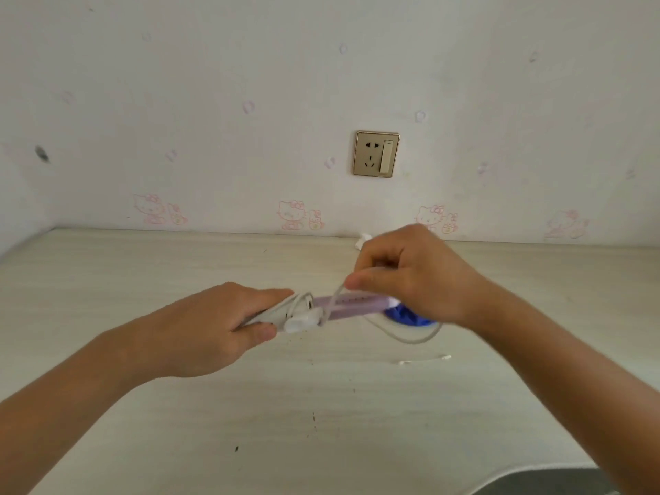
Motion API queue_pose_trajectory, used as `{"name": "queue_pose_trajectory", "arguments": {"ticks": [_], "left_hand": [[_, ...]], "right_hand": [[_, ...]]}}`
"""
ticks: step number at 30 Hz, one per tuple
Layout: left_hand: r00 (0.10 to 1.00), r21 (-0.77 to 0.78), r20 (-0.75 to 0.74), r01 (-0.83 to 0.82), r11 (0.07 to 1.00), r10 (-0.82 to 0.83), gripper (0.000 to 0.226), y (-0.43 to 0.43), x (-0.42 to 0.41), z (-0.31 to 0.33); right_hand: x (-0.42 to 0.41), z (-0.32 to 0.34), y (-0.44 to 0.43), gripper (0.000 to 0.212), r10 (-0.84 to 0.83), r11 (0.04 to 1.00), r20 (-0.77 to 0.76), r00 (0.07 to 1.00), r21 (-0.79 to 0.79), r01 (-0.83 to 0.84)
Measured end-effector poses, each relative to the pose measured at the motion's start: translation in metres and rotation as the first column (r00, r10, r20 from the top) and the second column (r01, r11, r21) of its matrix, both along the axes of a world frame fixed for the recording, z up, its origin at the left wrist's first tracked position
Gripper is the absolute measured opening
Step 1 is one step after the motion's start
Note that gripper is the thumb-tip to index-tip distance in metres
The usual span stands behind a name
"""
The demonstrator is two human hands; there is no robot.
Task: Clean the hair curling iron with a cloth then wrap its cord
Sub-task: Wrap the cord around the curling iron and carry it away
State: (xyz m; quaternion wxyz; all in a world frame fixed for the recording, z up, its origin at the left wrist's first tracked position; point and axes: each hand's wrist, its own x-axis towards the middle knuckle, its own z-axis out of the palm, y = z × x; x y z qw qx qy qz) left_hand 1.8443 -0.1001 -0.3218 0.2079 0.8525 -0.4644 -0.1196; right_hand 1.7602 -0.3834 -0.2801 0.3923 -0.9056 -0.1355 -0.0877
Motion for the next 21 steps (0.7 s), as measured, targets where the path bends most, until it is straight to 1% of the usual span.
{"name": "queue_pose_trajectory", "arguments": {"ticks": [1,3,5,6,7,8,9,10,11,12,14,15,16,17,18,19,20,21], "left_hand": [[0.996,-0.038,-0.071,0.050,0.998,-0.052,0.034,0.004,-0.002,0.000],[0.973,-0.216,-0.181,0.105,0.971,-0.145,0.042,0.012,-0.005,0.000],[0.944,-0.405,-0.265,0.077,0.911,-0.198,0.049,0.017,-0.008,0.003],[0.932,-0.474,-0.299,0.040,0.880,-0.203,0.048,0.018,-0.009,0.004],[0.929,-0.518,-0.317,-0.002,0.855,-0.190,0.043,0.018,-0.009,0.004],[0.941,-0.536,-0.306,-0.045,0.843,-0.145,0.038,0.016,-0.009,0.004],[0.963,-0.532,-0.261,-0.081,0.843,-0.072,0.036,0.013,-0.008,0.003],[0.982,-0.514,-0.190,-0.100,0.852,0.001,0.039,0.009,-0.008,0.002],[0.992,-0.480,-0.113,-0.108,0.870,0.060,0.044,0.004,-0.007,0.001],[0.993,-0.423,-0.046,-0.116,0.899,0.107,0.049,0.000,-0.007,-0.001],[0.987,-0.288,0.055,-0.130,0.949,0.152,0.051,-0.006,-0.008,-0.006],[0.983,-0.231,0.091,-0.135,0.963,0.160,0.046,-0.005,-0.008,-0.008],[0.983,-0.176,0.101,-0.136,0.975,0.156,0.041,-0.002,-0.006,-0.008],[0.989,-0.128,0.070,-0.121,0.984,0.131,0.040,0.003,-0.005,-0.008],[0.997,-0.104,0.001,-0.079,0.991,0.079,0.041,0.006,-0.005,-0.008],[0.997,-0.120,-0.081,-0.013,0.993,0.004,0.041,0.010,-0.006,-0.008],[0.985,-0.183,-0.155,0.043,0.982,-0.072,0.042,0.012,-0.008,-0.009],[0.967,-0.279,-0.220,0.061,0.958,-0.125,0.044,0.015,-0.010,-0.010]], "right_hand": [[0.006,0.003,-0.011,0.022,-0.019,0.998,-0.003,1.000,0.055,0.020],[0.015,0.000,-0.028,0.020,-0.012,0.984,-0.092,0.996,0.177,0.028],[0.019,-0.009,-0.040,0.019,0.035,0.948,-0.236,0.971,0.316,0.043],[0.019,-0.014,-0.041,0.022,0.060,0.933,-0.297,0.953,0.355,0.052],[0.017,-0.020,-0.036,0.029,0.071,0.938,-0.342,0.937,0.343,0.054],[0.013,-0.027,-0.027,0.039,0.063,0.963,-0.359,0.931,0.268,0.039],[0.006,-0.033,-0.015,0.046,0.058,0.989,-0.344,0.937,0.150,-0.006],[-0.003,-0.039,-0.001,0.046,0.076,0.997,-0.318,0.945,0.020,-0.074],[-0.012,-0.042,0.014,0.044,0.106,0.985,-0.297,0.949,-0.096,-0.140],[-0.020,-0.041,0.025,0.043,0.130,0.968,-0.283,0.950,-0.173,-0.184],[-0.026,-0.026,0.034,0.043,0.174,0.946,-0.219,0.960,-0.235,-0.225],[-0.024,-0.015,0.031,0.043,0.175,0.949,-0.170,0.970,-0.232,-0.212],[-0.019,-0.003,0.024,0.040,0.154,0.965,-0.116,0.981,-0.195,-0.174],[-0.011,0.008,0.015,0.036,0.120,0.983,-0.064,0.991,-0.135,-0.127],[-0.003,0.016,0.004,0.031,0.076,0.995,-0.032,0.997,-0.067,-0.078],[0.006,0.020,-0.006,0.027,0.037,0.999,-0.024,0.999,0.001,-0.037],[0.014,0.020,-0.013,0.026,0.007,0.998,-0.037,0.999,0.060,-0.005],[0.019,0.017,-0.020,0.029,-0.008,0.994,-0.064,0.998,0.110,0.015]]}}
